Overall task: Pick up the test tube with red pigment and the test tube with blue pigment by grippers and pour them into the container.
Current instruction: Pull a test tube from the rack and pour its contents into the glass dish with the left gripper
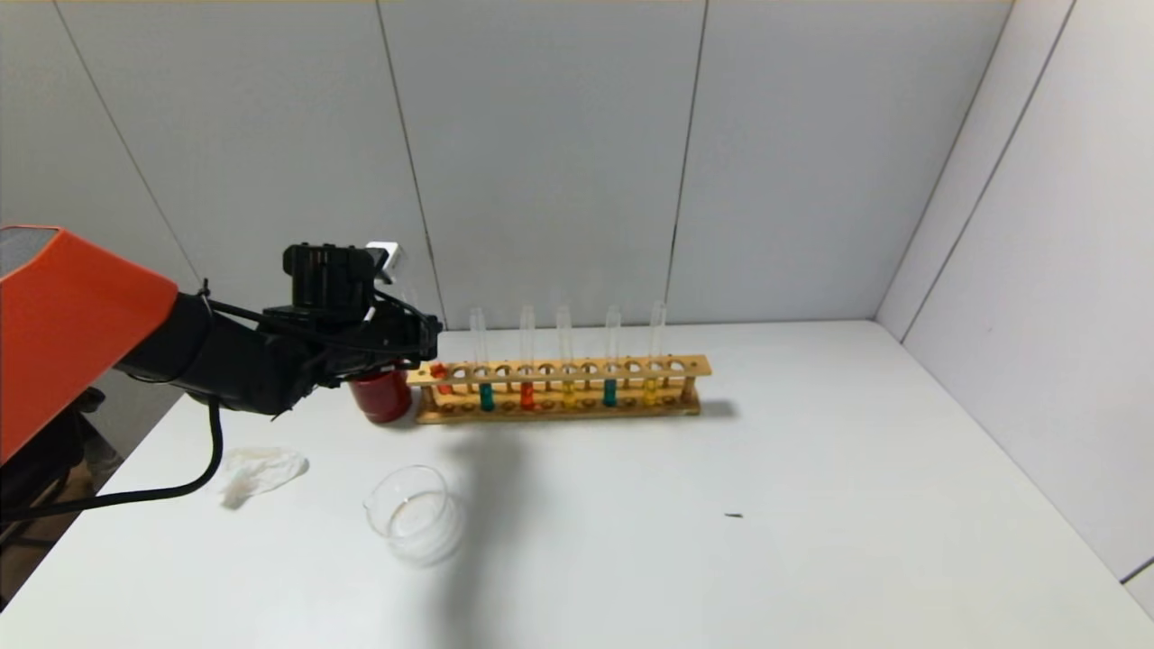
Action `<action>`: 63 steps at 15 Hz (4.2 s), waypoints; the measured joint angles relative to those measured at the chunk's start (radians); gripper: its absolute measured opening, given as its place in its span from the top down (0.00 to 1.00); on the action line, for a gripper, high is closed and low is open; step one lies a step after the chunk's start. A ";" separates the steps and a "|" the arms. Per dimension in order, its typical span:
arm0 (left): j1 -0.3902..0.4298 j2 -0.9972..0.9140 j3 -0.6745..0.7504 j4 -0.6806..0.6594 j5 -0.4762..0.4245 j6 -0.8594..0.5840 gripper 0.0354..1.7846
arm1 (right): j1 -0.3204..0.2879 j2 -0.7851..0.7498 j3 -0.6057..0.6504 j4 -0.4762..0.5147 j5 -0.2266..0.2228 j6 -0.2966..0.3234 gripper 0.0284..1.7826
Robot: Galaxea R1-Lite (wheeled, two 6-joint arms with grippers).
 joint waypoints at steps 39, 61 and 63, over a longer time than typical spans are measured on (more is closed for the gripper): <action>0.276 -0.362 0.373 0.074 -0.548 1.310 0.83 | 0.000 0.000 0.000 0.000 0.000 0.000 0.02; 0.271 -0.136 0.647 -0.552 -0.612 1.620 0.83 | 0.000 0.000 0.000 0.000 0.000 0.000 0.02; 0.270 -0.124 0.643 -0.553 -0.611 1.657 0.83 | 0.000 0.000 0.000 0.000 0.000 0.000 0.02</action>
